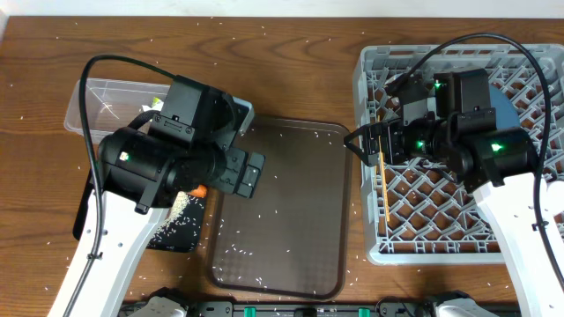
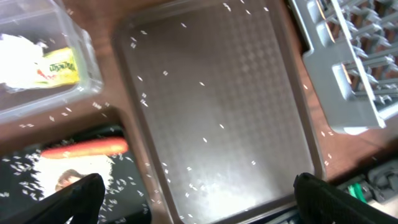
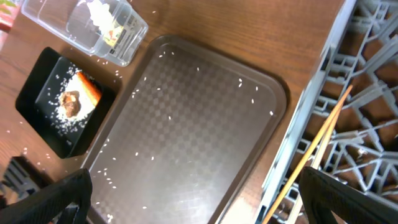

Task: Sort waste into correct bins and load items into the dishwasher rack
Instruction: 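Stand the dark-blue plate upright in the rack with the right gripper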

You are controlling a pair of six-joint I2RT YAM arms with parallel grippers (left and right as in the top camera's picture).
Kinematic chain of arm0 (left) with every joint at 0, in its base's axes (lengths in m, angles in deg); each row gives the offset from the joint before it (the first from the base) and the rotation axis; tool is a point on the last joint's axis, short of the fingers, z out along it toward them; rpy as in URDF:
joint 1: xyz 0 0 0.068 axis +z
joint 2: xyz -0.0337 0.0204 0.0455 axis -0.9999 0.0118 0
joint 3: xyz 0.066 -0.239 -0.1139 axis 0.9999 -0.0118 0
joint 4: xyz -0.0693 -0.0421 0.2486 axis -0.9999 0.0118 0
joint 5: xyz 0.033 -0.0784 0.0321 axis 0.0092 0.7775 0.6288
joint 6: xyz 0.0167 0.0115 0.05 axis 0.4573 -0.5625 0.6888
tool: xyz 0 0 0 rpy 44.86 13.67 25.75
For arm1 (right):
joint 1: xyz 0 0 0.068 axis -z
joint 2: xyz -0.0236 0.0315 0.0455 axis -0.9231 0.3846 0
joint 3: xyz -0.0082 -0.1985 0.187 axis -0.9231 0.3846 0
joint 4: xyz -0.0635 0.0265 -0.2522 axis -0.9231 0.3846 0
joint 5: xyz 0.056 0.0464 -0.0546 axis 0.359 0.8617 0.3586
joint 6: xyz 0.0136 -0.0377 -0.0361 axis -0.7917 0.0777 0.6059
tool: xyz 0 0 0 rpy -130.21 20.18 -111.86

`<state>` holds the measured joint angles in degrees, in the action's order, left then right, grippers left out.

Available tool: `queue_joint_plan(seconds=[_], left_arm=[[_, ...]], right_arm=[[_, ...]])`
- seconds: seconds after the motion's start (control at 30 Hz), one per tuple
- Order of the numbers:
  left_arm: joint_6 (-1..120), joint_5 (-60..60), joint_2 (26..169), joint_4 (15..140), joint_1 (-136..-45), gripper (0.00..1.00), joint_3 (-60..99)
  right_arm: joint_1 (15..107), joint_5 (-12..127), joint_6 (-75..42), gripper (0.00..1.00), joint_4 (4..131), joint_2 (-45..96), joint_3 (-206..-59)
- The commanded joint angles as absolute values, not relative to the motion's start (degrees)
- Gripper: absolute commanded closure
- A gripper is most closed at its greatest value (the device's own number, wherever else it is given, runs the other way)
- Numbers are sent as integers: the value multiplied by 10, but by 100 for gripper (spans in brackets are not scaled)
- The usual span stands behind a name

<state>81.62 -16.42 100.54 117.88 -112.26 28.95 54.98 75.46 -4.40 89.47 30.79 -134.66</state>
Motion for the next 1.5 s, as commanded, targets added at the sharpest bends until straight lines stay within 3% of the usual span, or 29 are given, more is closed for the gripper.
queue_joint_plan(seconds=[0.0,0.23,0.7,0.93,1.3,1.47], left_arm=[[819,-137,1005,1196,-1121,2,289],[815,-158,997,1219,-1121,4,289],[615,-422,899,1239,-1121,4,289],[613,-423,882,1231,-1121,2,289],[613,-423,885,1235,-1121,2,289],[613,-423,885,1235,-1121,2,289]], right_arm=[[544,741,-88,1,903,312,-1350],[522,672,-114,1,945,313,-1350],[504,657,-114,1,948,313,-1350],[504,670,-114,1,954,313,-1350],[504,806,-114,1,945,313,-1350],[515,784,-110,1,984,313,-1350]])
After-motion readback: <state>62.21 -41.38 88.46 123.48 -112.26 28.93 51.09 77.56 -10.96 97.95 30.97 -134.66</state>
